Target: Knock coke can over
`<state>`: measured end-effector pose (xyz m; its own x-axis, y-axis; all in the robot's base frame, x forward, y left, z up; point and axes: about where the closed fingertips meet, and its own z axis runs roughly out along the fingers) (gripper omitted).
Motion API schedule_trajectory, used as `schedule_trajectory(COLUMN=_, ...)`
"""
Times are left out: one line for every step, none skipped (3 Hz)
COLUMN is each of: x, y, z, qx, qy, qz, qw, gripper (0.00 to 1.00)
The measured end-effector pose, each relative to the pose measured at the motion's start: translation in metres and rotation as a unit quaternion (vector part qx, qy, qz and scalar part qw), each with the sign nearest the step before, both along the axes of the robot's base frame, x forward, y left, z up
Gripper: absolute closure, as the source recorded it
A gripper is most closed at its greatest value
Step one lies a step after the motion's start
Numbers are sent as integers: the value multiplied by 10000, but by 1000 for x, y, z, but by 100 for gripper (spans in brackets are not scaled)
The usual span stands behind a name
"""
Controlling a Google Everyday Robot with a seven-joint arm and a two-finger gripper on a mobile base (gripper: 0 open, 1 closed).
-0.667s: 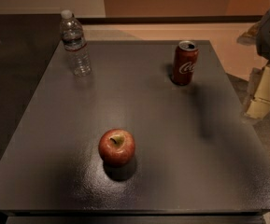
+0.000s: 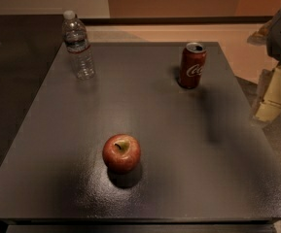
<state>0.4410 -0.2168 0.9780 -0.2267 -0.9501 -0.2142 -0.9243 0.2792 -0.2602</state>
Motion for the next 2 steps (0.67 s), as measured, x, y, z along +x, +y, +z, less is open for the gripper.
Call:
schedule_trajectory(x=32, y=3, z=-3, qx=352, qy=-211, qz=-178, qw=9990, gripper=0)
schedule_trajectory(x=71, y=5, z=-11, qx=721, qy=-320, qz=-337, qw=9963, gripper=0)
